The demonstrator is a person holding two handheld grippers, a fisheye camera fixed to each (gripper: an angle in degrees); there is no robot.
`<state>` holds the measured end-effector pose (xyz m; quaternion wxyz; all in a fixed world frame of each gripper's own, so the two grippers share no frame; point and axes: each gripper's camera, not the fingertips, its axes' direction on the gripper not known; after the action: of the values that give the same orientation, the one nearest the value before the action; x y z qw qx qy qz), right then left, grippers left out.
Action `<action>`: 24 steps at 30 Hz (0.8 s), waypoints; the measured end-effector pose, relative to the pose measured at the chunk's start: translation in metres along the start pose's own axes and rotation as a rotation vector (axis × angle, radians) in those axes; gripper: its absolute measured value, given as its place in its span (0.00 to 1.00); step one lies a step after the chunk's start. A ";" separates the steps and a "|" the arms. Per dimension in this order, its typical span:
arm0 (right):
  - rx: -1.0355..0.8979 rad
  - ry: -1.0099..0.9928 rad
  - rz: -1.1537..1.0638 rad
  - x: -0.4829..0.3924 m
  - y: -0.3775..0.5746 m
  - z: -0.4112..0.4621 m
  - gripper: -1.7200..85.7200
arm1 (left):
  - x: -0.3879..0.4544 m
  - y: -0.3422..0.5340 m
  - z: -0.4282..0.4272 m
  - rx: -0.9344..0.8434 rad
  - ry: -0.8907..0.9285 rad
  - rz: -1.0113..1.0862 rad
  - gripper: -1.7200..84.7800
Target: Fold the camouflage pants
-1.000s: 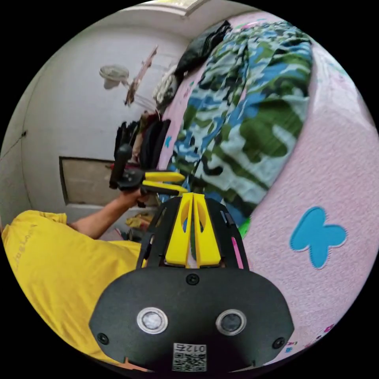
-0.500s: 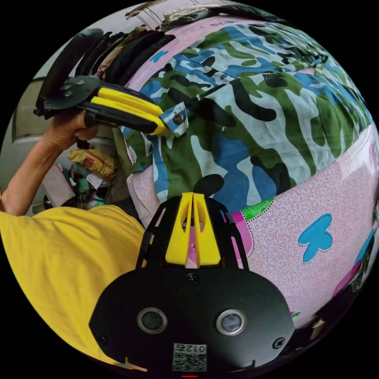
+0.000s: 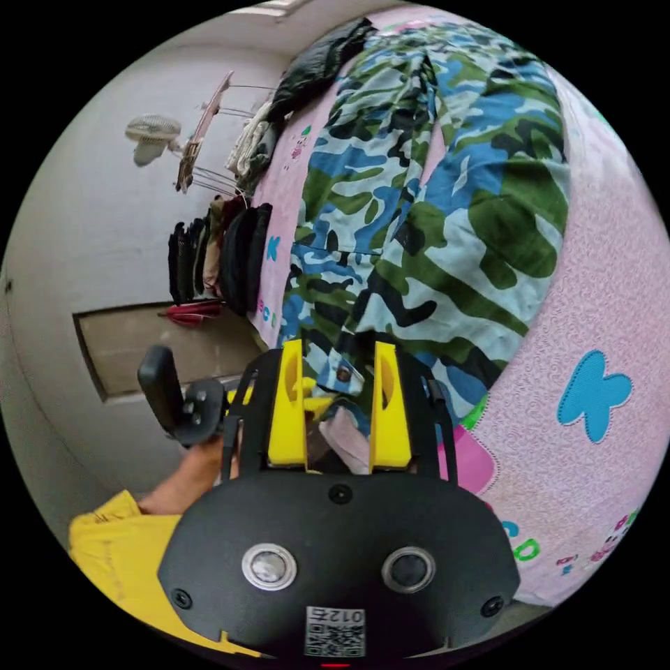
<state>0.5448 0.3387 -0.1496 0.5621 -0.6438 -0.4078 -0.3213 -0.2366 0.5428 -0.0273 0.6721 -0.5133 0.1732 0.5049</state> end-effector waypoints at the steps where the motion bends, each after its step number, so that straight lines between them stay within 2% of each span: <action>1: -0.043 0.009 0.027 -0.002 -0.004 0.006 0.15 | 0.008 0.005 0.000 0.013 -0.018 0.014 0.08; 5: -0.072 0.140 0.032 -0.017 -0.003 0.012 0.07 | 0.025 0.024 0.003 0.024 -0.101 0.027 0.10; 8: -0.025 0.068 0.053 -0.020 0.004 0.001 0.05 | 0.017 0.041 -0.007 0.040 -0.221 -0.086 0.13; 11: -0.010 0.030 0.069 -0.027 0.005 -0.006 0.04 | 0.022 0.050 -0.018 0.088 -0.328 -0.064 0.17; 13: -0.013 0.059 0.046 -0.040 0.004 -0.009 0.04 | 0.023 0.044 -0.015 0.060 -0.335 -0.035 0.18; 16: -0.025 0.096 -0.007 -0.059 0.002 -0.010 0.04 | 0.020 0.034 -0.008 0.040 -0.304 0.010 0.19; 19: -0.006 0.075 -0.060 -0.079 0.000 -0.017 0.04 | 0.000 0.022 0.016 -0.071 -0.298 0.043 0.17; 22: -0.018 0.112 -0.118 -0.095 -0.004 -0.021 0.05 | -0.039 0.017 0.042 -0.144 -0.100 0.023 0.11; 24: -0.038 0.150 -0.141 -0.103 -0.007 -0.028 0.05 | -0.056 0.021 0.047 -0.125 -0.004 0.037 0.10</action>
<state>0.4925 0.2949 -0.2315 0.5548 -0.5983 -0.4025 -0.4151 -0.2918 0.5542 0.0237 0.6295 -0.5500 0.1495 0.5281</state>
